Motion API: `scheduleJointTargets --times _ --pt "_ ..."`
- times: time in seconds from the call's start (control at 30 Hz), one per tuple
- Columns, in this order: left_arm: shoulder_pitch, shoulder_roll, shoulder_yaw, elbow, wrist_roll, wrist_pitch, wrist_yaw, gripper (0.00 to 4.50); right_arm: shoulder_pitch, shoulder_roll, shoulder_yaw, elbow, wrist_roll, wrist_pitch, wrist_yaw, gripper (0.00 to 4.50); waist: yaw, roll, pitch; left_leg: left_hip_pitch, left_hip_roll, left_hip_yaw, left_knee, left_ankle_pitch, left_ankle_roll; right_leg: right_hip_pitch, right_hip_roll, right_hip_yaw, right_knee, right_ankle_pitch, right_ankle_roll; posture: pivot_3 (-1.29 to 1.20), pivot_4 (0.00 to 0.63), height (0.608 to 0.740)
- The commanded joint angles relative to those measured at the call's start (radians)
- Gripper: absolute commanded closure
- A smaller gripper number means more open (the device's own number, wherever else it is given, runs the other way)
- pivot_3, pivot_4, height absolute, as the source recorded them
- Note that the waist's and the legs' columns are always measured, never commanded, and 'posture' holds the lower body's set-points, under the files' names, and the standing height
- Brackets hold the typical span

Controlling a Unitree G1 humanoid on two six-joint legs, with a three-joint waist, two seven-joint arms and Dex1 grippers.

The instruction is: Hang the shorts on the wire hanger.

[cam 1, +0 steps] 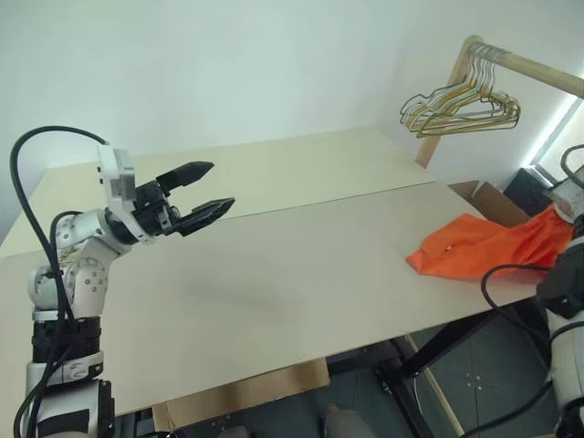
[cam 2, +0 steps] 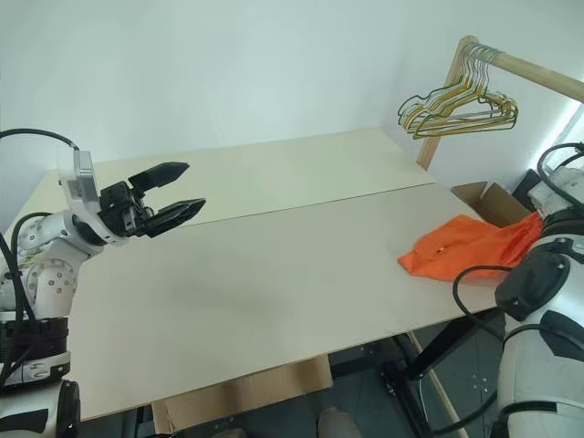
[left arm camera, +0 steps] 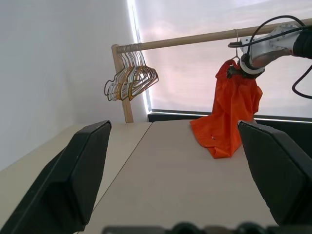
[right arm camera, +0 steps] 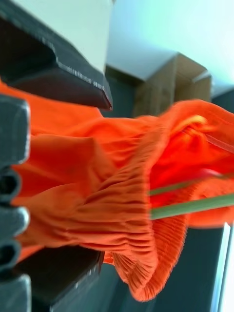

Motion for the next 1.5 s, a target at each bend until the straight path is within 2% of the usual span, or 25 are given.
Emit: scheduleJointTargets --times 0.03,0.17,0.27,0.4,0.57,0.7,0.87,0.97,1.1,1.23,1.33,1.5 --pt "-0.005 0.012 0.004 -0.020 0.006 -0.028 -0.017 0.00 0.005 -0.001 0.056 -0.128 -0.043 -0.070 -0.028 0.03 0.000 0.001 0.000 0.000 0.000 0.000 0.000 0.000 0.000 0.000 0.000 0.000 0.000 0.000 0.000 -0.05 0.000 0.740" --pt "-0.018 0.021 0.006 0.000 0.013 -0.037 -0.026 0.00 0.038 0.013 0.117 -0.244 -0.100 -0.093 -0.060 0.03 0.001 0.001 0.000 0.000 0.000 -0.001 0.000 0.000 0.000 0.000 0.000 0.000 0.000 0.000 0.000 -0.05 0.000 0.740" --pt "-0.026 0.021 0.009 0.010 0.018 -0.042 -0.027 0.00 0.084 0.017 0.220 -0.327 -0.205 -0.168 -0.070 0.03 0.000 0.001 0.000 0.000 0.000 -0.002 0.000 0.000 0.000 0.000 0.000 0.001 0.001 0.000 0.000 -0.05 0.000 0.740" --pt "-0.018 0.015 0.007 0.008 0.024 -0.048 -0.030 0.00 0.151 0.017 0.322 -0.395 -0.286 -0.283 0.007 0.03 -0.001 0.001 0.000 0.000 0.000 -0.002 0.000 0.000 0.000 0.000 0.000 0.001 0.001 0.000 0.000 -0.05 0.000 0.740" --pt "0.009 0.025 0.009 -0.003 0.037 -0.049 -0.023 0.00 0.239 0.043 0.424 -0.544 -0.289 -0.396 0.271 0.03 -0.003 0.001 0.000 0.002 0.000 -0.002 0.000 0.000 0.000 0.000 0.000 0.002 0.001 0.001 0.001 -0.04 0.000 0.740" --pt "0.074 0.058 0.022 -0.038 0.059 -0.053 -0.018 0.00 0.291 0.092 0.474 -0.683 -0.208 -0.443 0.568 0.03 -0.006 0.001 0.000 0.004 0.001 -0.003 0.000 0.000 0.000 0.001 0.001 0.002 0.002 0.001 0.001 -0.03 0.000 0.740" --pt "0.173 0.111 0.049 -0.079 0.061 -0.021 -0.006 0.00 0.357 0.104 0.493 -0.877 0.020 -0.325 1.030 0.03 0.010 0.001 0.001 0.003 0.002 -0.004 0.000 0.000 0.000 0.000 0.000 0.001 0.002 0.001 0.001 -0.01 0.000 0.740" --pt "0.234 0.132 0.068 -0.132 0.053 -0.003 0.013 0.00 0.399 0.092 0.489 -0.999 0.171 -0.149 1.231 0.03 0.037 0.001 0.001 0.003 0.002 -0.004 0.000 0.000 0.000 0.000 0.000 -0.001 0.001 0.001 0.001 0.03 0.000 0.740" --pt "0.309 0.143 0.101 -0.202 0.026 0.018 0.025 0.00 0.479 0.041 0.529 -1.115 0.260 -0.041 1.448 0.03 0.081 0.001 0.001 0.003 0.003 -0.004 0.000 0.000 0.000 0.000 0.000 -0.001 0.001 0.001 0.001 0.07 0.000 0.740" --pt "0.362 0.135 0.134 -0.263 -0.008 0.048 0.050 0.00 0.567 -0.046 0.646 -1.189 0.218 -0.063 1.646 0.03 0.126 0.001 0.001 0.003 0.003 -0.003 0.000 0.000 0.000 0.000 0.000 -0.003 0.001 0.001 0.001 0.10 0.000 0.740" --pt "0.399 0.135 0.146 -0.298 -0.013 0.058 0.064 0.00 0.591 -0.077 0.699 -1.190 0.205 -0.067 1.743 0.03 0.150 0.000 0.001 0.003 0.002 0.000 0.001 0.000 0.000 0.000 0.000 -0.003 0.001 0.001 0.000 0.11 0.000 0.740" --pt "0.465 0.139 0.157 -0.330 -0.007 0.058 0.076 0.00 0.594 -0.093 0.768 -1.149 0.131 -0.106 1.818 0.03 0.172 -0.001 0.002 0.003 0.003 0.004 0.001 0.000 0.000 0.000 0.001 -0.003 0.001 0.001 0.000 0.14 0.000 0.740"
